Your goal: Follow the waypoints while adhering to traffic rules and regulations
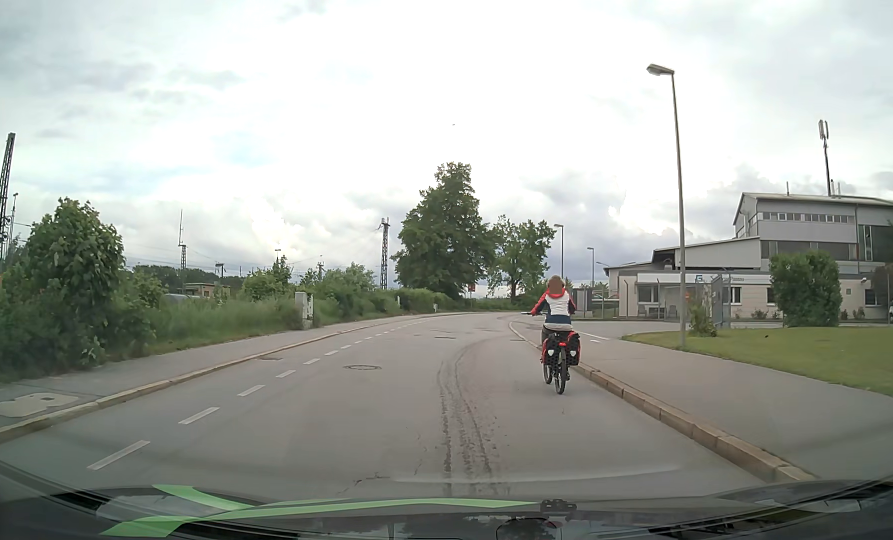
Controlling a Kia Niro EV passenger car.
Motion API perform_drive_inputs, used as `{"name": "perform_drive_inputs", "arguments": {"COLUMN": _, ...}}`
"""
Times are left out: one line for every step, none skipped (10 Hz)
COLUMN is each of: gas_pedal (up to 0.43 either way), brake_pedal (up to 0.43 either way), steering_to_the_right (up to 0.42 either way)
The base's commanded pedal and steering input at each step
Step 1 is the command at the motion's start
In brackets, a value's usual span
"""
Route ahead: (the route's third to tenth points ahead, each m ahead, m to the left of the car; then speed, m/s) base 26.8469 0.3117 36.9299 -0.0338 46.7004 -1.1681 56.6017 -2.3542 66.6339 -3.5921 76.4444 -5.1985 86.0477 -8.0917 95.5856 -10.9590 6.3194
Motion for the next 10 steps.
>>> {"name": "perform_drive_inputs", "arguments": {"gas_pedal": 0.000, "brake_pedal": 0.000, "steering_to_the_right": -0.012}}
{"name": "perform_drive_inputs", "arguments": {"gas_pedal": 0.000, "brake_pedal": 0.000, "steering_to_the_right": -0.012}}
{"name": "perform_drive_inputs", "arguments": {"gas_pedal": 0.020, "brake_pedal": 0.000, "steering_to_the_right": -0.012}}
{"name": "perform_drive_inputs", "arguments": {"gas_pedal": 0.028, "brake_pedal": 0.000, "steering_to_the_right": -0.012}}
{"name": "perform_drive_inputs", "arguments": {"gas_pedal": 0.028, "brake_pedal": 0.000, "steering_to_the_right": -0.012}}
{"name": "perform_drive_inputs", "arguments": {"gas_pedal": 0.028, "brake_pedal": 0.000, "steering_to_the_right": -0.012}}
{"name": "perform_drive_inputs", "arguments": {"gas_pedal": 0.028, "brake_pedal": 0.000, "steering_to_the_right": -0.012}}
{"name": "perform_drive_inputs", "arguments": {"gas_pedal": 0.028, "brake_pedal": 0.000, "steering_to_the_right": -0.012}}
{"name": "perform_drive_inputs", "arguments": {"gas_pedal": 0.028, "brake_pedal": 0.000, "steering_to_the_right": -0.012}}
{"name": "perform_drive_inputs", "arguments": {"gas_pedal": 0.039, "brake_pedal": 0.000, "steering_to_the_right": -0.012}}
